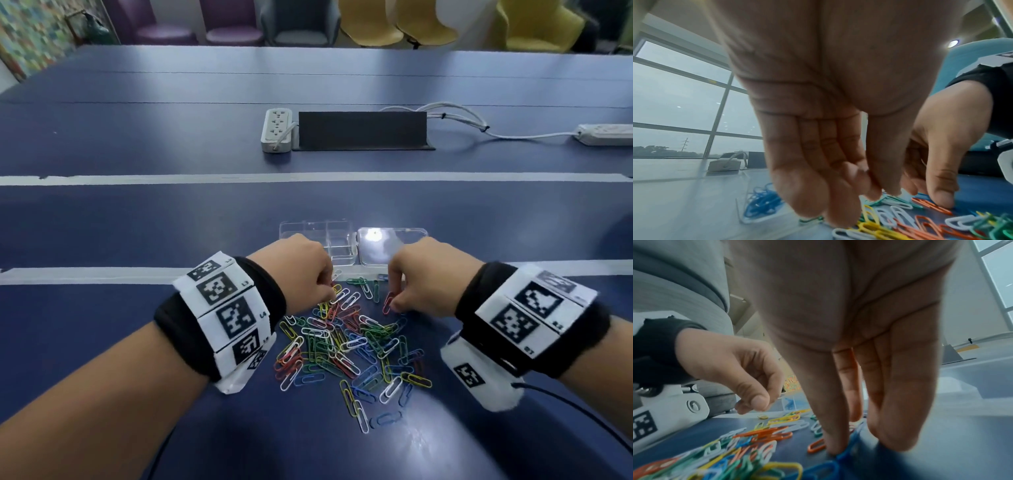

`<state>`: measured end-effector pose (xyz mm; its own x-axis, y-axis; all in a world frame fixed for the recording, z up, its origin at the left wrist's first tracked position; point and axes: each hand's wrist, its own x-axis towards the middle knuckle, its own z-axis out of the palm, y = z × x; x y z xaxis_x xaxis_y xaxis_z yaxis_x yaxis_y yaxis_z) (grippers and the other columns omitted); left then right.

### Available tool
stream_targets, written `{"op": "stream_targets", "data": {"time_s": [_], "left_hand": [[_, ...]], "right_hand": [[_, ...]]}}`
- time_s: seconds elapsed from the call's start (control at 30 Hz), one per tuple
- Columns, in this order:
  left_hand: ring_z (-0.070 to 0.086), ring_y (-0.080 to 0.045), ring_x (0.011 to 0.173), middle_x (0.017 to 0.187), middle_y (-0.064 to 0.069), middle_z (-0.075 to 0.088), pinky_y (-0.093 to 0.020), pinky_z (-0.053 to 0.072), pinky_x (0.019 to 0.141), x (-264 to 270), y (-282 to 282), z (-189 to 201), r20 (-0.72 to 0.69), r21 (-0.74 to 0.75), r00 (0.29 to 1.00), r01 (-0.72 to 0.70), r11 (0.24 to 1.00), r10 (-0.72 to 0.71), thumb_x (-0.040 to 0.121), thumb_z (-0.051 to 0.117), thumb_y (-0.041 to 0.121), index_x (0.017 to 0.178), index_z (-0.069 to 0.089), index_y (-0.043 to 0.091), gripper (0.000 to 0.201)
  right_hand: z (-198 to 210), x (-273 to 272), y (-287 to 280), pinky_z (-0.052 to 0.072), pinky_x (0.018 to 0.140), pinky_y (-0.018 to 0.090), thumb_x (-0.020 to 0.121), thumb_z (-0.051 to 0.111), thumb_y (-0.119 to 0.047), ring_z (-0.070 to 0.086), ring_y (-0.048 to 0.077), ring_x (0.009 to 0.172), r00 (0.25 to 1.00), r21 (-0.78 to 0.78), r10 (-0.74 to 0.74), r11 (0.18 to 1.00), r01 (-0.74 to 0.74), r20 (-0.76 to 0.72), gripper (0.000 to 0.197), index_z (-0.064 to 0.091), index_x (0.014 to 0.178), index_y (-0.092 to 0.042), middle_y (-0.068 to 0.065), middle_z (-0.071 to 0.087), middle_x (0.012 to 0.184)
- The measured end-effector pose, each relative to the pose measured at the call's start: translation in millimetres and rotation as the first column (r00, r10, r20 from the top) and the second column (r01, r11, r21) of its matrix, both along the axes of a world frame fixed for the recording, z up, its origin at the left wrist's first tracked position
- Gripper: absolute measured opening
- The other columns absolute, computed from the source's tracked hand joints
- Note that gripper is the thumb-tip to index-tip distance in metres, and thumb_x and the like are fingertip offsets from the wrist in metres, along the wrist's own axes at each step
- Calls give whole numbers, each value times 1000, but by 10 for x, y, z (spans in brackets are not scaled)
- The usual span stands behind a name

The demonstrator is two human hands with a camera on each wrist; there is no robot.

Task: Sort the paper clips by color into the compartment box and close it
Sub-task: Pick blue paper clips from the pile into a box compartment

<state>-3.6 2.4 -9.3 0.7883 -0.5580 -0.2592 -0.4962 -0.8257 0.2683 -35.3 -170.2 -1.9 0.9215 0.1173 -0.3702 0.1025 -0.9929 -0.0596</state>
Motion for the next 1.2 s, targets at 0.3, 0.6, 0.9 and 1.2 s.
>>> {"op": "stream_targets", "data": {"time_s": [0.3, 0.6, 0.9, 1.2], "left_hand": [[49, -9, 63, 67, 10, 52, -24, 42, 64, -16, 10, -61, -82, 142, 997, 15, 990, -3, 72, 75, 35, 89, 69, 20, 24], [43, -4, 57, 62, 14, 47, -20, 39, 65, -59, 74, -73, -78, 108, 997, 38, 993, -30, 80, 64, 26, 92, 68, 22, 13], [52, -14, 79, 78, 9, 56, -31, 51, 82, -86, 126, -83, -37, 41, 997, 76, 996, -74, 79, 60, 30, 89, 65, 23, 13], [53, -16, 79, 82, 3, 64, -34, 53, 81, -98, 31, -147, -11, 78, 993, 118, 990, -117, 81, 57, 26, 76, 66, 21, 11]], "right_hand": [[-35, 10, -126, 38, 73, 22, 79, 55, -16, 57, 25, 101, 998, 68, 27, 997, -31, 60, 33, 60, 111, -26, 2, 64, 103], [-135, 58, -107, 41, 68, 24, 85, 50, -12, 57, 30, 94, 982, -37, 159, 987, -156, 104, 24, 71, 95, -10, 8, 60, 92], [-92, 19, -67, 48, 85, 30, 86, 51, -15, 57, 27, 100, 987, 48, 119, 991, -124, 110, 32, 65, 114, -20, 5, 64, 103], [-14, -147, -91, 52, 70, 23, 78, 53, -13, 55, 0, 46, 983, 432, -33, 895, 109, -179, 19, 68, 73, -23, 2, 69, 59]]}}
